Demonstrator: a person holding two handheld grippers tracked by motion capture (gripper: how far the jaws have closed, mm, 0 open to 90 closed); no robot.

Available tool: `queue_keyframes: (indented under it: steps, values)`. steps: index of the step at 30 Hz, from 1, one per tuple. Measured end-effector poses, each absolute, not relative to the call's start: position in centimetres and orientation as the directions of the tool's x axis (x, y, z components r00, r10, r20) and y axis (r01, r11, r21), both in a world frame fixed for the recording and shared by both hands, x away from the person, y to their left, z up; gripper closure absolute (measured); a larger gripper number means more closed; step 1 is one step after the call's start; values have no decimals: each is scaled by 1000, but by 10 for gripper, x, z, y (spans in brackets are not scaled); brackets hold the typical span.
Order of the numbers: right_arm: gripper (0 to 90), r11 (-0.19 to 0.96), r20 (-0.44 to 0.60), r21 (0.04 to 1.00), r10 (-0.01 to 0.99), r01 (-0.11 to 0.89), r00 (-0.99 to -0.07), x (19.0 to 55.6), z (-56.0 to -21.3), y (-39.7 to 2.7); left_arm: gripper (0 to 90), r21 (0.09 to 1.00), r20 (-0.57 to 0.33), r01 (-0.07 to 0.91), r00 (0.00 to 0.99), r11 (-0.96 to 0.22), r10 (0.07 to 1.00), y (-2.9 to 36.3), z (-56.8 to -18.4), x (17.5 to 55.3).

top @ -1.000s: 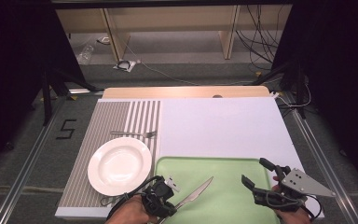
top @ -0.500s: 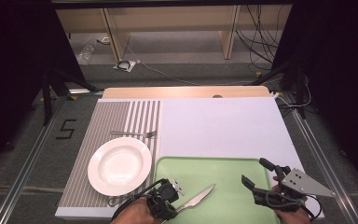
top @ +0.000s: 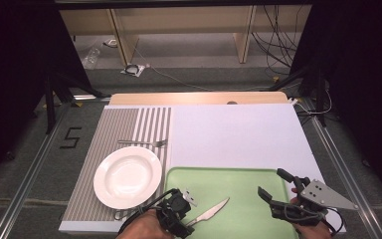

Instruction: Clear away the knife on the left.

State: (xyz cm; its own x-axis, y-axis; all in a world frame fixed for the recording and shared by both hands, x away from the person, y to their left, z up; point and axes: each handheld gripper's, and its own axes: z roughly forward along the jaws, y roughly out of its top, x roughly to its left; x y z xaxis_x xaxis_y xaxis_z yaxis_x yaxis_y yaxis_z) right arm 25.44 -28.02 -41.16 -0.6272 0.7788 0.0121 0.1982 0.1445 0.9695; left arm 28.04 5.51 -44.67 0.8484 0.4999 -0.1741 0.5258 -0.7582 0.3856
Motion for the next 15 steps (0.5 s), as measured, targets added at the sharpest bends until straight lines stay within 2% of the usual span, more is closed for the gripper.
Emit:
queue_keyframes:
  steps: [1,7,12,15]
  values:
    - [190,147,11,969,779,200,-626,254,-411,-280,355,415,-171,517,853,-749,493,54,-444,280]
    - [190,143,12,970,779,195,-627,254,-412,-280,315,471,-147,492,862,-732,485,51,-441,277]
    - [190,145,10,970,779,195,-627,254,-411,-280,398,512,-130,458,878,-727,462,50,-442,275]
    - [190,144,10,970,779,194,-626,254,-412,-280,521,529,-123,446,882,-722,454,48,-444,273]
